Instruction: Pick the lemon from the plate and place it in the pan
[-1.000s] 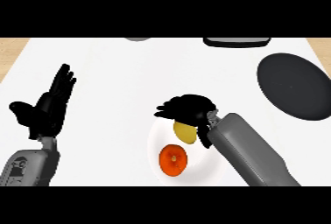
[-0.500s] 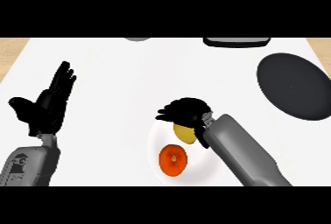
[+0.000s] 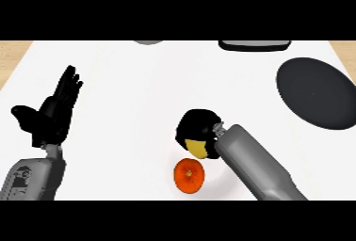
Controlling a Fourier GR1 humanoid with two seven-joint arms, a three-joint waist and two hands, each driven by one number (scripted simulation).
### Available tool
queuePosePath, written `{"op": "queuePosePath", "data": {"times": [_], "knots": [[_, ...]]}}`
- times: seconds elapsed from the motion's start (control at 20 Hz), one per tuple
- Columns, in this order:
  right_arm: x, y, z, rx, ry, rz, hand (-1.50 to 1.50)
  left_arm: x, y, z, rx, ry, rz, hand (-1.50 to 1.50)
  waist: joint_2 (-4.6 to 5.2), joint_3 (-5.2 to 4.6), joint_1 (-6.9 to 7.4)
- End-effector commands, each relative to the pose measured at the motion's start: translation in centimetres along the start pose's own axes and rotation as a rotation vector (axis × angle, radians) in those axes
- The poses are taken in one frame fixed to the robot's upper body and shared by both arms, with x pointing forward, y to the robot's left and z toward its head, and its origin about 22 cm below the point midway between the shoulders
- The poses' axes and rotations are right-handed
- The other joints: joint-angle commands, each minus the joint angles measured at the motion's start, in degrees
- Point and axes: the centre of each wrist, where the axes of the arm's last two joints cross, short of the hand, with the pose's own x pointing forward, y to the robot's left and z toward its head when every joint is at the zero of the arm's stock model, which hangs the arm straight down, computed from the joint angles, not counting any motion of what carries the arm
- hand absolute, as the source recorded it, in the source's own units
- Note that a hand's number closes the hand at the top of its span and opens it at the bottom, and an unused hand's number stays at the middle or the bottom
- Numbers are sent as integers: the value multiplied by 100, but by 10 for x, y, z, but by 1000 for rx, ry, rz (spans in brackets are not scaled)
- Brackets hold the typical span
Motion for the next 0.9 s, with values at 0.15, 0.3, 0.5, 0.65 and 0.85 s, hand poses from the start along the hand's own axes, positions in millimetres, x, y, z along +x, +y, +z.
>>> {"op": "queuePosePath", "data": {"times": [0.15, 0.3, 0.5, 0.65, 0.85], "knots": [[-14, 5, 15, -31, -14, 0, 150, -10, -6, 3, -11, 6, 19, 0, 12, -1, -21], [-6, 29, 28, -134, 174, -167, 150, -7, 7, 3, 13, 18, 0, 0, -43, -2, -188], [-20, 76, 58, -232, 492, -402, 150, -14, 20, 10, 81, 49, 1, 0, -159, -5, -625], [-6, 59, 83, -478, 610, -369, 150, -15, 23, 10, 102, 47, -8, 0, -145, -7, -611], [27, 30, 122, -768, 645, -298, 150, -18, 19, 11, 72, 60, 0, 0, -128, -9, -550]]}}
